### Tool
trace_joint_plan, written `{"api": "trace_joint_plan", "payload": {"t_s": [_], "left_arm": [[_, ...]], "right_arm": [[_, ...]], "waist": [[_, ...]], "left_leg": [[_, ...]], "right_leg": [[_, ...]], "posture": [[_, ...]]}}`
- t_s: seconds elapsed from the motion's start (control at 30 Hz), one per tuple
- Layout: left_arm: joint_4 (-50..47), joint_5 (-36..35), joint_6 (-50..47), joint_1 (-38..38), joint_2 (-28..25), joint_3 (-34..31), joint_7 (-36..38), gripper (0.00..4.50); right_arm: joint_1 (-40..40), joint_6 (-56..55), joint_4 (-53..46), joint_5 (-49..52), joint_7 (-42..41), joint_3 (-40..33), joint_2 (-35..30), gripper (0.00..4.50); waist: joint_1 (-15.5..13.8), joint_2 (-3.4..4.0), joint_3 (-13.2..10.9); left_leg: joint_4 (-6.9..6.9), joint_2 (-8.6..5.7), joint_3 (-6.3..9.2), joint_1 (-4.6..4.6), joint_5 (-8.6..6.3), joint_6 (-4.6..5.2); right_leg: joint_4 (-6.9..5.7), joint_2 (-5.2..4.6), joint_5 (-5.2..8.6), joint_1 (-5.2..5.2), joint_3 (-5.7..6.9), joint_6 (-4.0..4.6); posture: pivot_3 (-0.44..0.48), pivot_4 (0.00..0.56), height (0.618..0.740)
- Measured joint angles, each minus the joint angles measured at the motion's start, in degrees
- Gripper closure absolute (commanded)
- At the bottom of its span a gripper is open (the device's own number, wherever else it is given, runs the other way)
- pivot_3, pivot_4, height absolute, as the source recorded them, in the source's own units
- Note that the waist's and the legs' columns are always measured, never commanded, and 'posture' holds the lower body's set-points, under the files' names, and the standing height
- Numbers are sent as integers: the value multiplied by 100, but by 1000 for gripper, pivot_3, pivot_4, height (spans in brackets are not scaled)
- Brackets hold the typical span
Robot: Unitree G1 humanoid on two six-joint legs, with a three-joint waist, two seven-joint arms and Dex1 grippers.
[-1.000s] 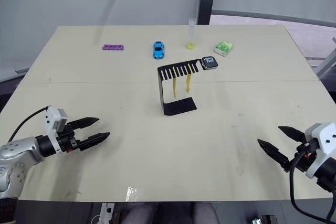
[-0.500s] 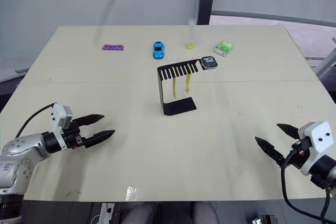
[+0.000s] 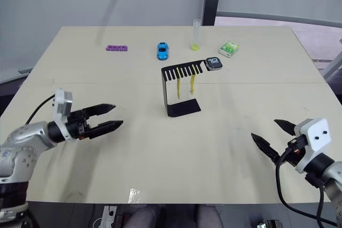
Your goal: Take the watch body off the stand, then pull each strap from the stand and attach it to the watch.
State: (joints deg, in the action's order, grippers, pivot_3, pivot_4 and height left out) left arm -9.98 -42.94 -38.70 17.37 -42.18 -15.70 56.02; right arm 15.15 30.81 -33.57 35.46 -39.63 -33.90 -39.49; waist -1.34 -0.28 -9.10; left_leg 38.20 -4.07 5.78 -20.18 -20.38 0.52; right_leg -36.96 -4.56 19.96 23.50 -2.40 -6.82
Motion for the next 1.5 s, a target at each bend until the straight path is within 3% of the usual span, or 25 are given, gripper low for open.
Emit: {"api": "trace_joint_plan", "payload": {"t_s": [0.17,0.37,0.63,0.87,1.13,1.5], "left_arm": [[-201,-167,-80,1119,-173,347,278,0],[428,205,324,2153,65,799,422,0],[719,571,596,2414,418,1128,387,0],[806,769,817,2499,563,1181,325,0],[808,869,893,2499,613,1177,115,0],[692,875,893,2488,616,1175,-23,0]], "right_arm": [[-826,809,-1016,949,1077,219,8,46],[-2185,1644,-1702,1983,2614,1065,-19,46],[-3813,2560,-1565,2835,4812,1747,-4,46],[-4771,2962,-986,3544,6612,2102,350,46],[-5565,3099,-348,3902,7446,2606,606,46],[-5996,3187,139,3709,7642,2970,975,46]], "waist": [[37,-2,-1],[70,-13,-8],[145,-27,-16],[162,-28,-18],[162,-28,-18],[194,-27,-18]], "left_leg": [[-1,0,2,2,5,-7],[3,-2,4,-6,7,-7],[1,-2,14,-19,8,-6],[5,-1,14,-20,9,-8],[4,-1,14,-22,10,-8],[5,-1,14,-25,10,-8]], "right_leg": [[-4,2,-1,5,3,3],[-1,-1,-2,11,14,3],[1,-5,-2,23,31,3],[-2,-5,-2,24,34,4],[-3,-6,-2,26,37,4],[-7,-6,-3,31,38,4]], "posture": [[0,150,740],[0,150,740],[0,150,740],[0,150,740],[0,150,740],[0,150,740]]}}
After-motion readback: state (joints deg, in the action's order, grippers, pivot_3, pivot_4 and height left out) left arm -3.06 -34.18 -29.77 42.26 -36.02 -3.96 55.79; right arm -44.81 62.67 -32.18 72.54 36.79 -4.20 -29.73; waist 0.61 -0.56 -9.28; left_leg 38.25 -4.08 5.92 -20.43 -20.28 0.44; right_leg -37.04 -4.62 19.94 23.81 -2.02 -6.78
